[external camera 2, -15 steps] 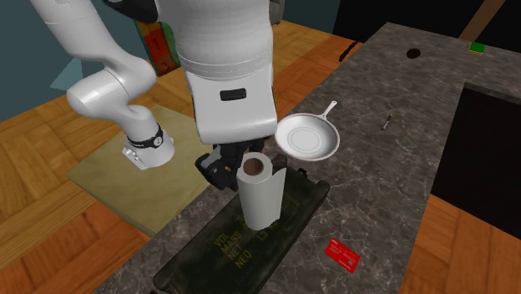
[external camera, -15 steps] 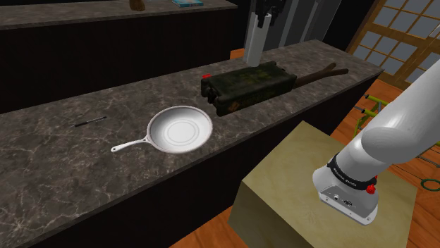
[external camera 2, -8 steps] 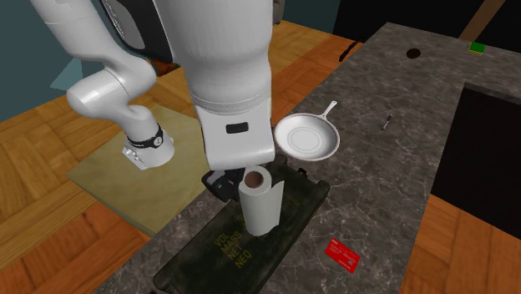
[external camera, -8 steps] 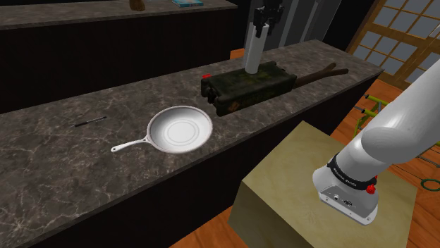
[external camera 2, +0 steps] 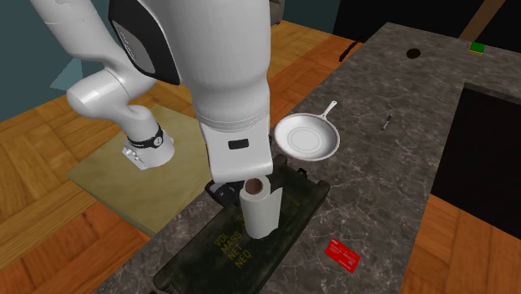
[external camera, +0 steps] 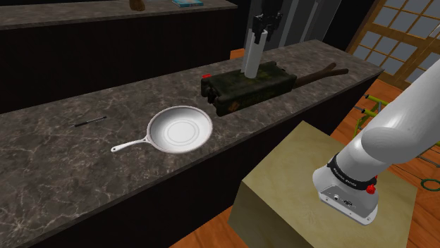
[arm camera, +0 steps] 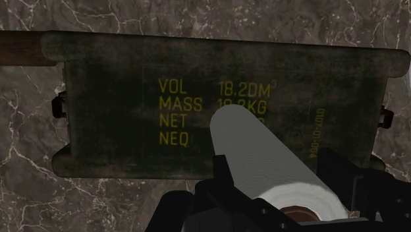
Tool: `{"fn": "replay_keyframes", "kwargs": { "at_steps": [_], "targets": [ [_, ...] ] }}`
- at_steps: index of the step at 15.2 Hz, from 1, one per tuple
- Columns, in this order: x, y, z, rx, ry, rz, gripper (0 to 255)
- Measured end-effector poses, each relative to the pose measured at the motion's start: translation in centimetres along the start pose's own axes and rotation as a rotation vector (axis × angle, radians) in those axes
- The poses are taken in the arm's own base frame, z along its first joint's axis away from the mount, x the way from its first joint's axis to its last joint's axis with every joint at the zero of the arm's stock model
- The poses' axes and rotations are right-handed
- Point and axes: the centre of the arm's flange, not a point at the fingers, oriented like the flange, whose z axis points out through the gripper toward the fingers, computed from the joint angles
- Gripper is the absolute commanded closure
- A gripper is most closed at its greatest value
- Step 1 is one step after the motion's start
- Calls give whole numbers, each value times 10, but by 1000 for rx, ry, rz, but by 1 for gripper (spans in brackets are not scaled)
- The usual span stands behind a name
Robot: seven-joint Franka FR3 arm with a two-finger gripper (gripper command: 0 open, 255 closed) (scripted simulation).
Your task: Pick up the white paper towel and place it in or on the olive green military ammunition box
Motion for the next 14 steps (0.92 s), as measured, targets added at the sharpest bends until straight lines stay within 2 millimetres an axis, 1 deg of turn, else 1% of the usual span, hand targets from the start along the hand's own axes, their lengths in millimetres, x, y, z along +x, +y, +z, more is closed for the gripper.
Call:
{"fn": "replay_keyframes", "kwargs": {
  "at_steps": [2,3,9,10,13,14],
  "targets": [
    [0,0,0,0,0,0,255],
    [0,0,0,0,0,0,0],
    [0,0,0,0,0,0,0],
    [-1,1,-5,0,0,0,0],
    [0,-1,-38,0,1,0,0],
    [0,-1,-46,0,1,0,0]
  ]
}}
